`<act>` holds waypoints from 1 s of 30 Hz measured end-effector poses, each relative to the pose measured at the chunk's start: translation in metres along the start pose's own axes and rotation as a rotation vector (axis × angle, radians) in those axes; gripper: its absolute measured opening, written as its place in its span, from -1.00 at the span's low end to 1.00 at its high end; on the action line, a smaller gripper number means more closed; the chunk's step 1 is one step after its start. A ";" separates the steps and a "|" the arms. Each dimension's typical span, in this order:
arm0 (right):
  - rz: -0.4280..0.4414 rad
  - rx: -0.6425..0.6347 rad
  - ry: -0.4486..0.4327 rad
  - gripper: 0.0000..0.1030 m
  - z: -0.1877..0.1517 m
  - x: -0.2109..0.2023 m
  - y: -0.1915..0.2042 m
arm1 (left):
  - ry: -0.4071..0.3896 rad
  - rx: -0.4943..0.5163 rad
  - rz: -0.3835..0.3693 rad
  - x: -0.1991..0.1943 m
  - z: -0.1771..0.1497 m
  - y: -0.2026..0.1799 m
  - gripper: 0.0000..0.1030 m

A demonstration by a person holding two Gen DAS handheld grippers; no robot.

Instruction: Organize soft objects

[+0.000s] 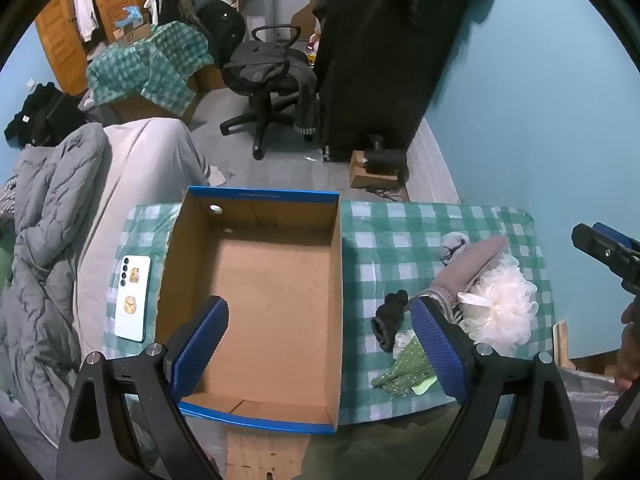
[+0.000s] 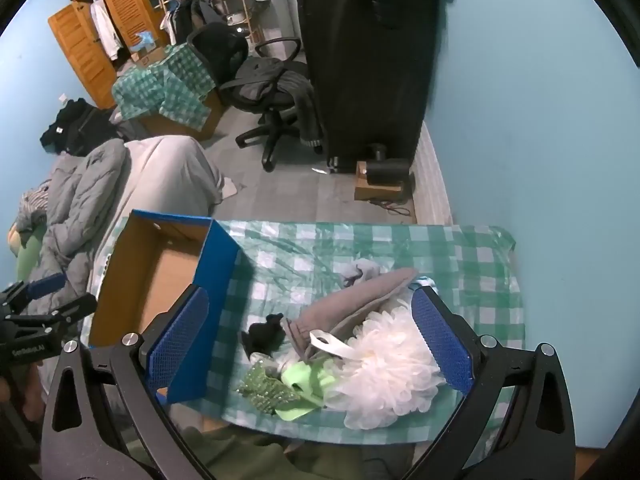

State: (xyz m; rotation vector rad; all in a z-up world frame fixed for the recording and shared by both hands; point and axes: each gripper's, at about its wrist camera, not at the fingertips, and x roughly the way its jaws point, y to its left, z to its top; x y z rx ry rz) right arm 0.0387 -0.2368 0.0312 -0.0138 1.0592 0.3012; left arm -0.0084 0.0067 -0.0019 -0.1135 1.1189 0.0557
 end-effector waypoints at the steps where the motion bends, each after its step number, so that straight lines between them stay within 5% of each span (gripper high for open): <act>1: 0.000 0.001 0.000 0.96 0.000 0.000 0.000 | 0.001 0.003 -0.002 0.000 0.001 0.001 0.82; 30: 0.001 0.001 0.005 0.96 0.000 0.000 -0.004 | 0.002 0.013 -0.011 0.003 0.007 -0.006 0.82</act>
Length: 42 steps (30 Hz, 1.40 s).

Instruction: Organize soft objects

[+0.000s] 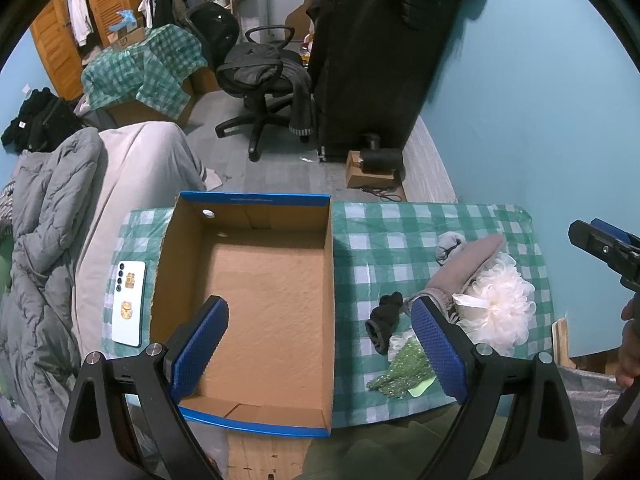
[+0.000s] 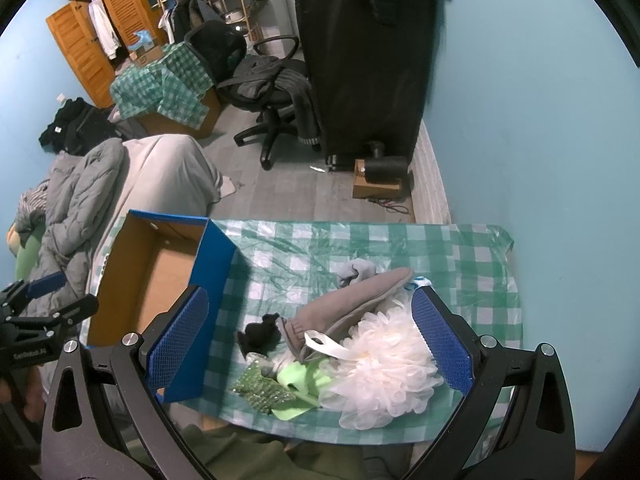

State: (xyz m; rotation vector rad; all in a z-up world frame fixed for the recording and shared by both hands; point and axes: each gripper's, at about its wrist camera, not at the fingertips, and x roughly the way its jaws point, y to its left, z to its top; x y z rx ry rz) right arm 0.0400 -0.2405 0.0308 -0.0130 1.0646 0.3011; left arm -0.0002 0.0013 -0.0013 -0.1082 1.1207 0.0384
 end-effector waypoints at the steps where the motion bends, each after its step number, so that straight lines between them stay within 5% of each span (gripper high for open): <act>1: 0.000 -0.002 -0.001 0.96 0.000 0.000 0.000 | 0.000 -0.001 -0.001 0.000 0.000 -0.001 0.82; 42: -0.004 -0.007 0.003 0.96 0.005 0.001 0.000 | 0.013 0.013 0.003 0.005 0.001 -0.008 0.82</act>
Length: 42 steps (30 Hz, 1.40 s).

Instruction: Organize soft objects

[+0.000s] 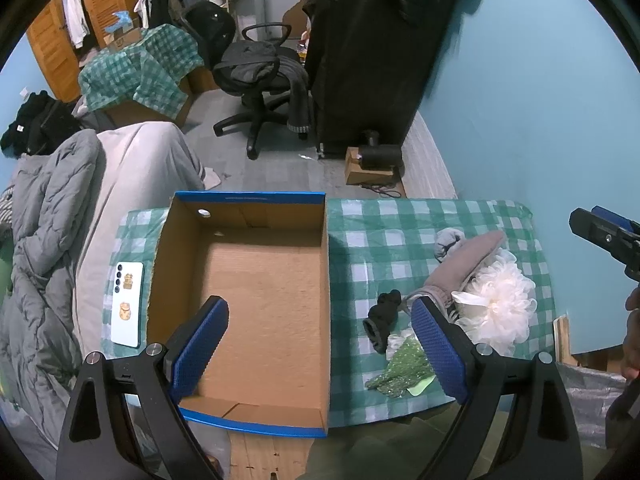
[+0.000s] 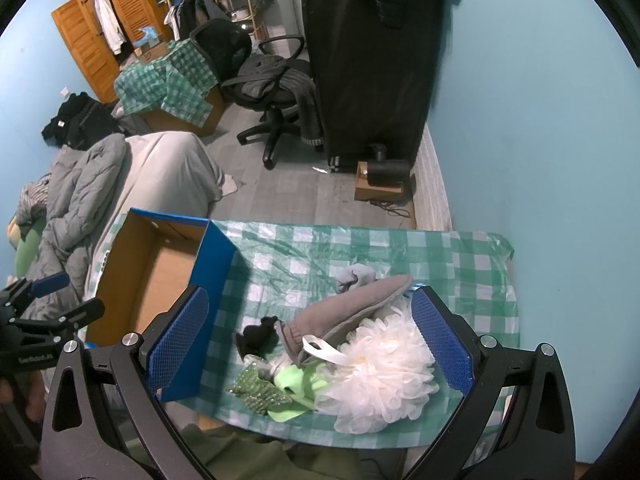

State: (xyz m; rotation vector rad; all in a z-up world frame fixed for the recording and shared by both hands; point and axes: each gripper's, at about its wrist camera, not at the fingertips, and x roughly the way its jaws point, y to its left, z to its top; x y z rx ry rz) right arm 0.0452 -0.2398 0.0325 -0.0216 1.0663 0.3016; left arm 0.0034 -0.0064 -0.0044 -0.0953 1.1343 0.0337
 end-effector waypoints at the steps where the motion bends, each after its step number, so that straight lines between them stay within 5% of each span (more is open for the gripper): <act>1: 0.000 -0.001 0.000 0.96 0.000 0.000 0.000 | 0.001 0.000 0.000 0.000 0.000 0.000 0.82; 19: -0.029 0.036 0.032 0.96 -0.011 0.015 -0.040 | 0.023 0.022 -0.052 0.022 0.015 -0.023 0.82; 42: -0.031 0.151 0.237 0.96 -0.069 0.087 -0.097 | 0.139 0.296 -0.111 0.107 0.017 -0.094 0.82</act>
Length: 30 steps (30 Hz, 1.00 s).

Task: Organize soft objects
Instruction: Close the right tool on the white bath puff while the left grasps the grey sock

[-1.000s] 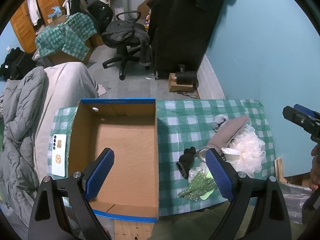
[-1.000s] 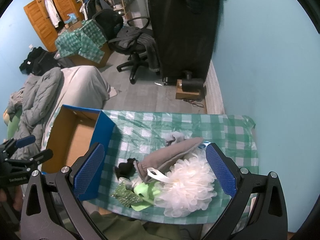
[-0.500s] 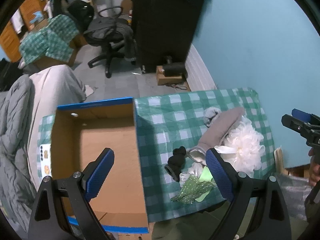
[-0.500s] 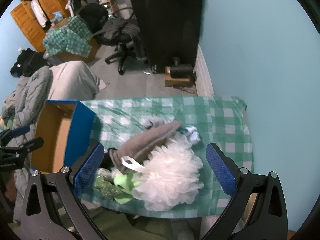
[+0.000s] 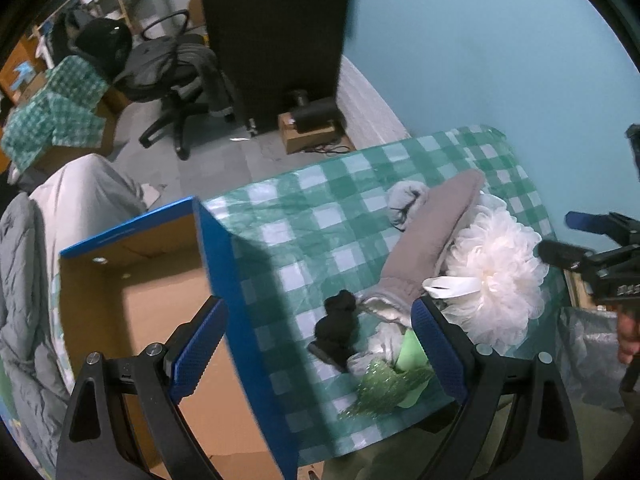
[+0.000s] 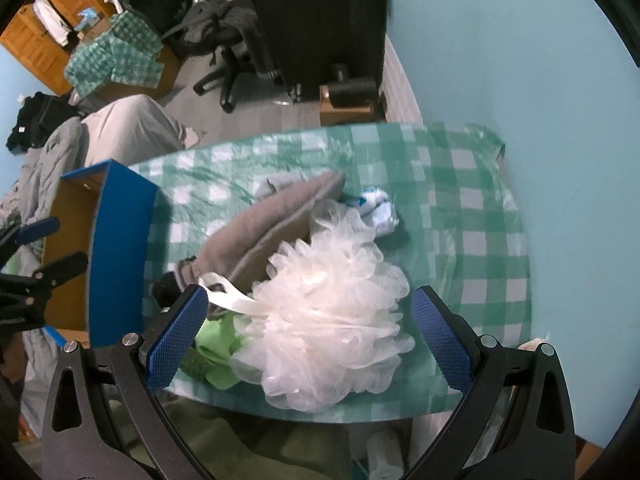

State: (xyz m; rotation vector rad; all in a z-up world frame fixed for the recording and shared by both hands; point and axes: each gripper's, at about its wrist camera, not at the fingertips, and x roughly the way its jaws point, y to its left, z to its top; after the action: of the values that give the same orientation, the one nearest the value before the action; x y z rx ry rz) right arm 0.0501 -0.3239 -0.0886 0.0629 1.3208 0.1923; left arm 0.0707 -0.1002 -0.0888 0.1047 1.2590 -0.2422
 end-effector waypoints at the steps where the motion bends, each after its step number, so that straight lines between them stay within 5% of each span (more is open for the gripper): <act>1: -0.005 0.003 0.009 0.96 -0.001 0.004 -0.001 | 0.002 0.006 -0.009 0.003 0.001 -0.002 0.82; 24: 0.031 0.054 0.170 0.96 -0.028 0.095 -0.029 | 0.132 0.105 -0.111 0.078 0.019 -0.040 0.82; 30: 0.089 0.065 0.176 0.69 -0.034 0.097 -0.038 | 0.154 0.157 -0.133 0.091 0.026 -0.059 0.82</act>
State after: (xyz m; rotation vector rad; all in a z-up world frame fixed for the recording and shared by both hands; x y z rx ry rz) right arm 0.0439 -0.3469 -0.1955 0.1629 1.5008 0.2347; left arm 0.1067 -0.1741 -0.1643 0.1774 1.4011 -0.4546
